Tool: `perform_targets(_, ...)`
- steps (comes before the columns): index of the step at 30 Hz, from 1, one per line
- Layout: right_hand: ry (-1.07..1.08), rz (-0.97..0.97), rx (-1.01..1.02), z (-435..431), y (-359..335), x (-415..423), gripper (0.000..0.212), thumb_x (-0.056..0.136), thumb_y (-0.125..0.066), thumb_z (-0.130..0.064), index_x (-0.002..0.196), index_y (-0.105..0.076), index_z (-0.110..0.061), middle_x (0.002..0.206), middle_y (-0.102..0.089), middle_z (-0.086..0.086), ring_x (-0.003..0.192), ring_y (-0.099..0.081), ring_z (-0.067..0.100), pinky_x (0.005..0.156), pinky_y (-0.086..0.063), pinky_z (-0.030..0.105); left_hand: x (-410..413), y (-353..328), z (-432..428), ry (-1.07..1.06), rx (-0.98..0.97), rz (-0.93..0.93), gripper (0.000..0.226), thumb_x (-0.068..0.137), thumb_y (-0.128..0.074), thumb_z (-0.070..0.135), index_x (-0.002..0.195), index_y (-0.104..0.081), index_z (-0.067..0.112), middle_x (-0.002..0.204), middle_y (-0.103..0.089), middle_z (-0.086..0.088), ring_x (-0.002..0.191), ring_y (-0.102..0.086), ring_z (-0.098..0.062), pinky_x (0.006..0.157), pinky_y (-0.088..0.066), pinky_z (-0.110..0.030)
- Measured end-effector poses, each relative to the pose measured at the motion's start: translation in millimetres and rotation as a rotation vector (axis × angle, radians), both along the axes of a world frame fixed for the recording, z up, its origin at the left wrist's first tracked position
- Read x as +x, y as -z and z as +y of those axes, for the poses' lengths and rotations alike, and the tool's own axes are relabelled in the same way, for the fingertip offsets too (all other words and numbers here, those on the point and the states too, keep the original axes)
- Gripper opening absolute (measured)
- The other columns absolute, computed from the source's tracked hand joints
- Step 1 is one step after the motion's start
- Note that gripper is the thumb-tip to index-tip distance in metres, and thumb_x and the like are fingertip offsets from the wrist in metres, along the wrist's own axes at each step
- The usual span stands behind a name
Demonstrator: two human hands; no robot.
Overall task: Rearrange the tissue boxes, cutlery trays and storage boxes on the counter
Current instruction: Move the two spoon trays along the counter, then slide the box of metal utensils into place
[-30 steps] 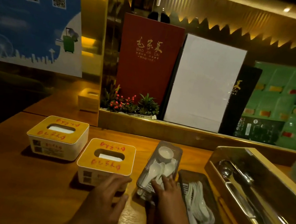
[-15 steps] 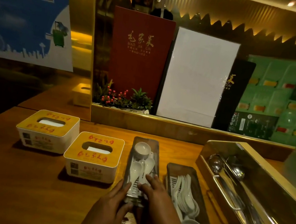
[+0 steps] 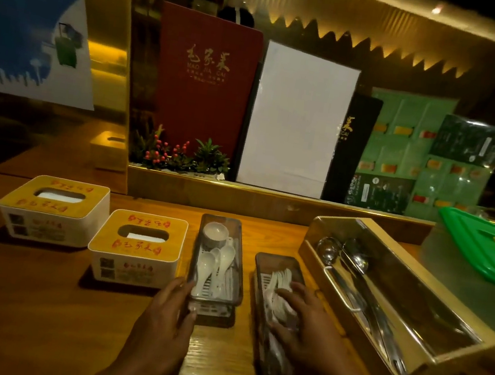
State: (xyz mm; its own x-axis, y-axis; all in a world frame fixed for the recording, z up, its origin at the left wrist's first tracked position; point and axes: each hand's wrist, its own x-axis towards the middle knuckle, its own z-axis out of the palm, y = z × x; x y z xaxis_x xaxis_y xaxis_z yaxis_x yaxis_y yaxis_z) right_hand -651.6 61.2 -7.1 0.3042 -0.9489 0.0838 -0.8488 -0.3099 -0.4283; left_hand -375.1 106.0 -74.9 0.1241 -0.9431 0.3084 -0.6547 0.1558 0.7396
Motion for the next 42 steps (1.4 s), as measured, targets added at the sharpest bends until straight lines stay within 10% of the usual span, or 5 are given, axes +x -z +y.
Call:
perform_targets(9, 0.088, -0.087, 0.281, 56, 16, -41, 0.122, 0.044, -0.054, -0.092, 0.151, -0.017, -0.046, 0.163, -0.013, -0.008, 0.146, -0.024, 0.017, 0.113, -0.032, 0.028, -53, -9, 33, 0.305, 0.059, 0.066, 0.057, 0.090, -0.063, 0.042, 0.144, -0.045, 0.038, 0.143, -0.044, 0.020, 0.125, -0.048, 0.002, 0.088, -0.037, 0.000)
perform_targets(12, 0.124, -0.136, 0.254, 59, 32, -29, 0.093, 0.079, -0.068, -0.062, 0.152, -0.014, -0.043, 0.166, -0.004, -0.002, 0.150, -0.017, 0.022, 0.118, -0.027, 0.032, -75, -5, 36, 0.399, 0.142, 0.110, 0.066, 0.090, -0.062, 0.049, 0.150, -0.036, 0.038, 0.149, -0.032, 0.025, 0.131, -0.038, 0.007, 0.091, -0.031, 0.003)
perform_targets(16, 0.126, -0.093, 0.226, 51, 38, -26, 0.087, 0.090, -0.068, -0.031, 0.155, -0.012, -0.038, 0.166, 0.001, -0.001, 0.151, -0.016, 0.024, 0.121, -0.025, 0.036, -93, 0, 32, 0.409, 0.185, 0.078, 0.076, 0.088, -0.060, 0.053, 0.155, -0.027, 0.037, 0.158, -0.029, 0.022, 0.139, -0.035, 0.004, 0.111, -0.039, -0.022)
perform_targets(29, -0.132, -0.023, 0.198, 23, 23, -58, 0.107, 0.083, -0.072, -0.049, 0.157, 0.005, -0.035, 0.167, 0.004, 0.001, 0.151, -0.017, 0.024, 0.116, -0.025, 0.029, -139, -29, 10, -0.020, 0.021, 0.004, 0.060, 0.096, -0.056, 0.038, 0.151, -0.038, 0.023, 0.156, -0.037, 0.006, 0.141, -0.034, -0.010, 0.113, -0.032, -0.028)
perform_targets(42, 0.379, -0.301, -0.477, 5, -23, -274, 0.039, 0.084, -0.072, -0.036, 0.119, -0.063, -0.021, 0.112, -0.054, 0.005, 0.105, -0.055, 0.026, 0.084, -0.052, 0.044, -282, -52, -39, 0.039, 0.000, 0.160, 0.054, 0.092, -0.064, 0.037, 0.143, -0.045, 0.031, 0.140, -0.044, 0.016, 0.126, -0.048, -0.009, 0.098, -0.049, -0.033)
